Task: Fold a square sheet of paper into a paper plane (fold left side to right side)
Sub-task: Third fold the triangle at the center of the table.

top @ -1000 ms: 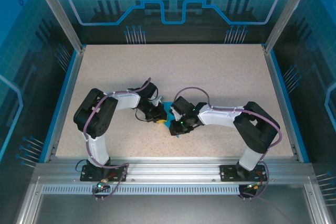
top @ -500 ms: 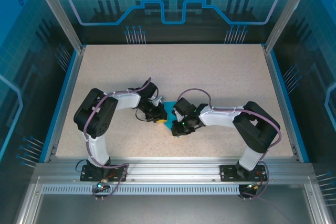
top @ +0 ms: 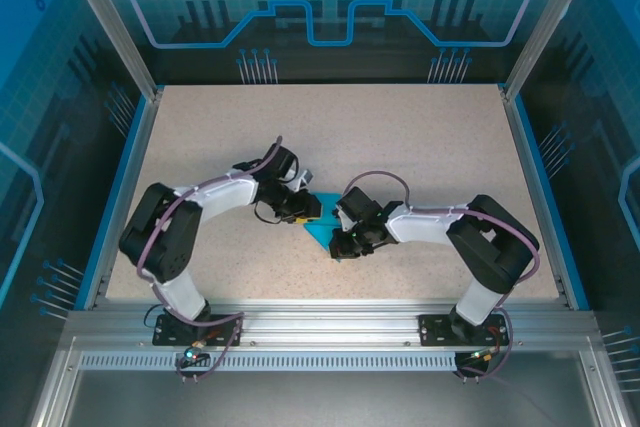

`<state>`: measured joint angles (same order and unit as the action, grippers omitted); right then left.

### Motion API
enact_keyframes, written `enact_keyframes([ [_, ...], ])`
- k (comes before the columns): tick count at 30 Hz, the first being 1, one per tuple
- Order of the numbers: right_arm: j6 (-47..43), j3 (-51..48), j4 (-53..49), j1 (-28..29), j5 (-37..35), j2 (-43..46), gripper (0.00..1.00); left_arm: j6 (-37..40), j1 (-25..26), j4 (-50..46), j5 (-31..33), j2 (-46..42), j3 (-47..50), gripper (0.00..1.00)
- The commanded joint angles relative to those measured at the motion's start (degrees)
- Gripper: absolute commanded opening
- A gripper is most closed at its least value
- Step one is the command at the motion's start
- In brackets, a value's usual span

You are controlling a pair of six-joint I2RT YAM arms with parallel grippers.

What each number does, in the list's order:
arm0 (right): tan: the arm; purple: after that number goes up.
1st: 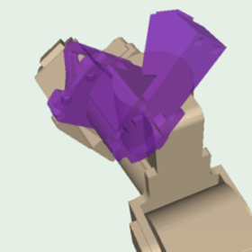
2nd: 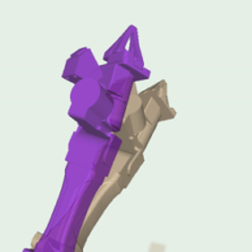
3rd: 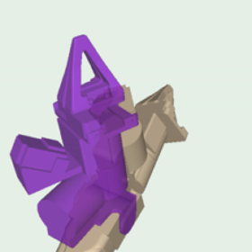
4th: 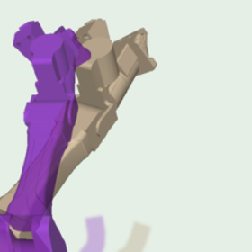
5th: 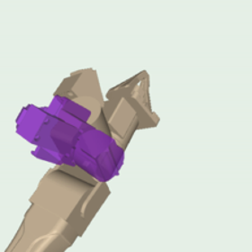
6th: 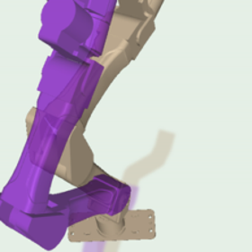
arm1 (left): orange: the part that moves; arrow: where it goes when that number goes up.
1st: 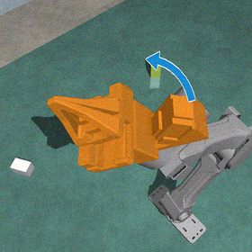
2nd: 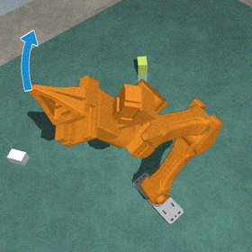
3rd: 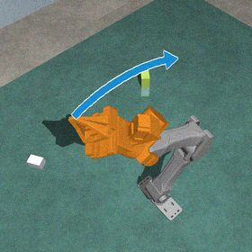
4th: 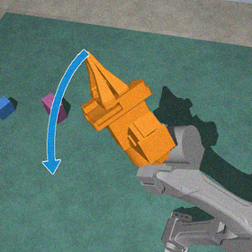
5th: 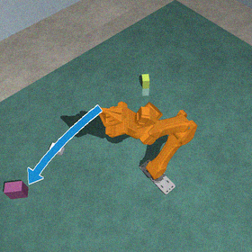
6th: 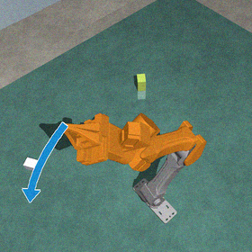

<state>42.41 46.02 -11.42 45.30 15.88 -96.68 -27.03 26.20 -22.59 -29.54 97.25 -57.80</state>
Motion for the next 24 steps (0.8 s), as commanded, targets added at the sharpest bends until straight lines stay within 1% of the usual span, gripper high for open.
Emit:
enact_keyframes([
  [1,0.74,-3.08,-4.75,-0.17,-1.4,-2.45,0.04,0.72,0.41,1.19,0.48,-3.46,4.1,0.29],
  [4,0.65,-3.04,-4.75,-0.13,-1.45,-2.55,0.04,0.46,1.79,3.33,-0.3,-4.26,7.12,0.25],
  [11,0.78,-3.09,-4.77,-0.17,-1.4,-2.59,0.03,1.0,5.9,7.9,-0.92,-2.97,9.1,0.21],
  [24,0.48,-2.74,-5.41,-0.16,-1.54,-2.7,0.02,2.48,7.14,9.25,-0.87,1.93,6.8,0.18],
])
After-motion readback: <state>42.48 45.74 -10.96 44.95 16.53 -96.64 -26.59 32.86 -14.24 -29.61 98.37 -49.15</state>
